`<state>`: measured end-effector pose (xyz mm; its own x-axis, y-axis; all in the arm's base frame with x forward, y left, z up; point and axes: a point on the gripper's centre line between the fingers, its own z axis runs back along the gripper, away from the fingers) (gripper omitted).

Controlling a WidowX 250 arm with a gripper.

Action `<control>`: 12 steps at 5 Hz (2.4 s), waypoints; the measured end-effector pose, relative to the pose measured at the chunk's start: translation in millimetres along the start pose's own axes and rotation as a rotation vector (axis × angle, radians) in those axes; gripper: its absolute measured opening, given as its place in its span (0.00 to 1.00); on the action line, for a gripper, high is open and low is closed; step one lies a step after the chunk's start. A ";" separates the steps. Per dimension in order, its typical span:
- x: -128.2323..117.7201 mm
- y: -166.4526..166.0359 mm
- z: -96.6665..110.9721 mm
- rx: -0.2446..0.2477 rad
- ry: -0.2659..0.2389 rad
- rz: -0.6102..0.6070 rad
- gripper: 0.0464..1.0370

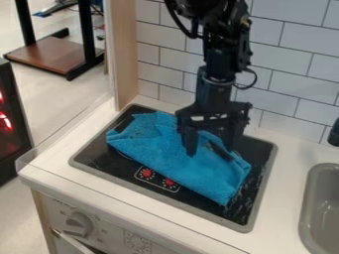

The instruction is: Unfold the cloth from right to left

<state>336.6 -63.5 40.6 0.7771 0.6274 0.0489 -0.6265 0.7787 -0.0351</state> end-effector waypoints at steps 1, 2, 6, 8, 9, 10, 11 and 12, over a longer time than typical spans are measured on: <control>-13.9 -10.5 -2.5 -0.012 -0.001 -0.003 0.96; -21.4 -24.9 -4.3 -0.010 0.006 -0.033 0.96; -22.9 -41.0 -26.6 0.037 0.006 -0.064 0.91; -21.1 -41.1 -29.2 0.035 -0.007 -0.067 0.44; -21.9 -39.3 -30.4 0.039 -0.003 -0.065 0.19; -21.2 -36.7 -31.7 0.041 0.004 -0.054 0.04; -20.3 -31.8 -29.5 0.039 0.010 -0.043 0.00; -15.8 -25.9 -14.7 0.006 0.005 -0.022 0.00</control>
<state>341.5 -93.5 26.1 0.7912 0.6099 0.0451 -0.6093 0.7924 -0.0278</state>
